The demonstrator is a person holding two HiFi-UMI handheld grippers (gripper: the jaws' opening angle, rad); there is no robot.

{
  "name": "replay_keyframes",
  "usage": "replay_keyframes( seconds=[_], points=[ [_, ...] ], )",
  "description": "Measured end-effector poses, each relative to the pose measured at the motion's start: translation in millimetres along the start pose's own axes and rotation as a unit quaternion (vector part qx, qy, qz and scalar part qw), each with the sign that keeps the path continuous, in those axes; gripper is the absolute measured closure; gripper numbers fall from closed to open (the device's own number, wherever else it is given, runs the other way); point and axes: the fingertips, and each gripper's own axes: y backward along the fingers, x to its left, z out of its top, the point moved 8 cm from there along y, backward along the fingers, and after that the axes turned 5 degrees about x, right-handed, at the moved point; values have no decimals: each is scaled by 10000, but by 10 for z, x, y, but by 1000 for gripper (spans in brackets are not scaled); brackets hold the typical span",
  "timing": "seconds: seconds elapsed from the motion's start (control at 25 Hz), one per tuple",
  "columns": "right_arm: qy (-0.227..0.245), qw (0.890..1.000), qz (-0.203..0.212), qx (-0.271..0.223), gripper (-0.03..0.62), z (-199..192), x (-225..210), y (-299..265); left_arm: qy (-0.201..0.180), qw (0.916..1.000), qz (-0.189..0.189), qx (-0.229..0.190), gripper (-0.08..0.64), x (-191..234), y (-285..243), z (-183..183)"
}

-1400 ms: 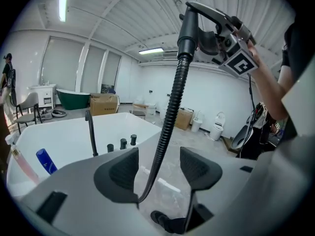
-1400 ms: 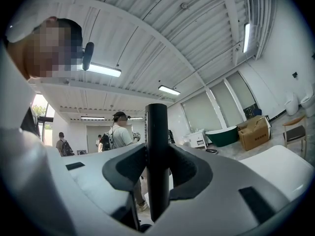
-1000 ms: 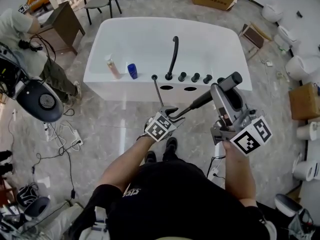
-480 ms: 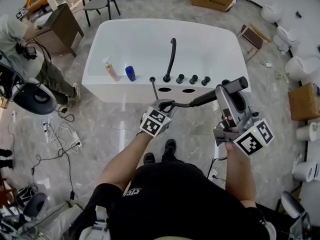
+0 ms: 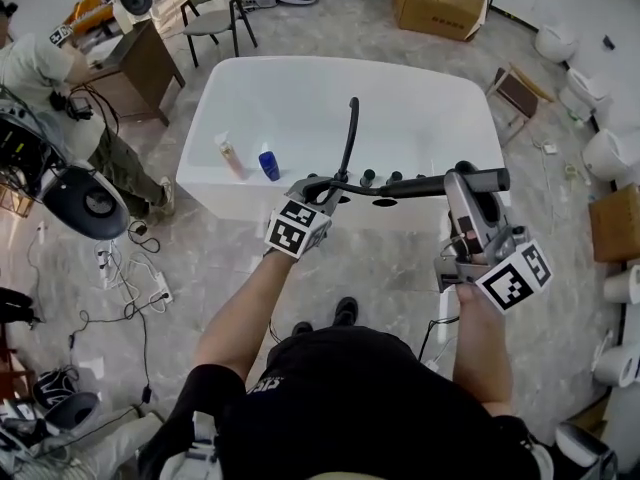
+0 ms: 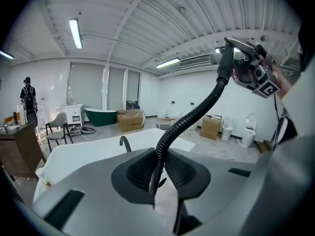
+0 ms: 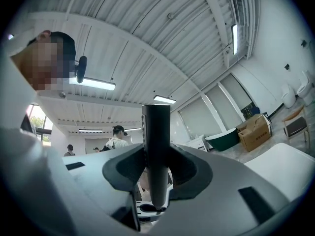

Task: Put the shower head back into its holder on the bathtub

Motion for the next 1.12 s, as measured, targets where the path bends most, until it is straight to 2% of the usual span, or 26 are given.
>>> replay_keyframes(
  seconds=[0.4, 0.64, 0.88, 1.12],
  points=[
    [-64, 9996, 260, -32, 447, 198, -437, -53, -217, 9992, 330, 63, 486, -14, -138, 219],
    [-135, 9996, 265, -4, 448, 173, -568, -177, -38, 9996, 262, 64, 486, 92, -206, 186],
    [-43, 9999, 129, -19, 448, 171, -605, -554, -148, 9993, 325, 90, 486, 444, -246, 218],
    [-45, 10000, 45, -65, 448, 138, -598, -922, -277, 9995, 117, 42, 485, 909, -320, 332]
  ],
)
